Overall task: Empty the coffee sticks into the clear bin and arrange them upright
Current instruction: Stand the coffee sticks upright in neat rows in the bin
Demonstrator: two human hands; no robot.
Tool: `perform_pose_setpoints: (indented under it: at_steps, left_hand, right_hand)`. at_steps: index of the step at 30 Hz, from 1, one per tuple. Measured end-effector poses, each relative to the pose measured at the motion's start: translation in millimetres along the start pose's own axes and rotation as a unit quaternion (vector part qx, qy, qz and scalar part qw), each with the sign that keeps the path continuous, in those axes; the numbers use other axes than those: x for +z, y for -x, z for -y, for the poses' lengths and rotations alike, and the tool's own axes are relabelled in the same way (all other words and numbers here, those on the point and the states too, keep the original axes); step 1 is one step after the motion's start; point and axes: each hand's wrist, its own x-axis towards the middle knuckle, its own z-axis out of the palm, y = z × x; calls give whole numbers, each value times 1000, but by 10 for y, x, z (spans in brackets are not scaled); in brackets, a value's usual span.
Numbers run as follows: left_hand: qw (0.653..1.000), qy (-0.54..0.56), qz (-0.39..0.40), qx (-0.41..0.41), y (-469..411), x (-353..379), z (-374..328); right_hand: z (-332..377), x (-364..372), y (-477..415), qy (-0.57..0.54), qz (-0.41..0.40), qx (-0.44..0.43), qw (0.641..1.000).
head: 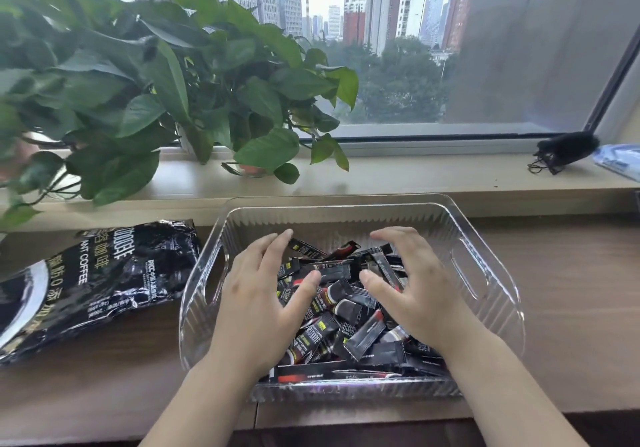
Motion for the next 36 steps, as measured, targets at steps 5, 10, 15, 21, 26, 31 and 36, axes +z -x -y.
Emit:
perform_pose_setpoints:
  at_steps: [5, 10, 15, 21, 26, 31, 36]
  left_hand:
    - [1000, 18, 13, -3, -4, 15, -15]
    - [1000, 16, 12, -21, -17, 21, -25]
    - [999, 27, 12, -37, -32, 42, -3]
    - [999, 25, 14, -41, -39, 41, -6]
    - [999, 9, 11, -43, -32, 40, -4]
    - [999, -6, 10, -31, -20, 30, -2]
    - [999, -27, 12, -21, -10, 53, 30]
  right_hand:
    - [17, 8, 13, 6, 14, 2, 1000]
    - [41, 16, 12, -1, 15, -1, 1000]
    - [39, 41, 6, -12, 8, -1, 1000]
    - [42, 41, 2, -15, 10, 0, 1000]
    - [51, 30, 4, -14, 13, 0, 1000]
    - [40, 44, 1, -2, 24, -4, 1000]
    - [23, 55, 5, 3, 34, -3, 999]
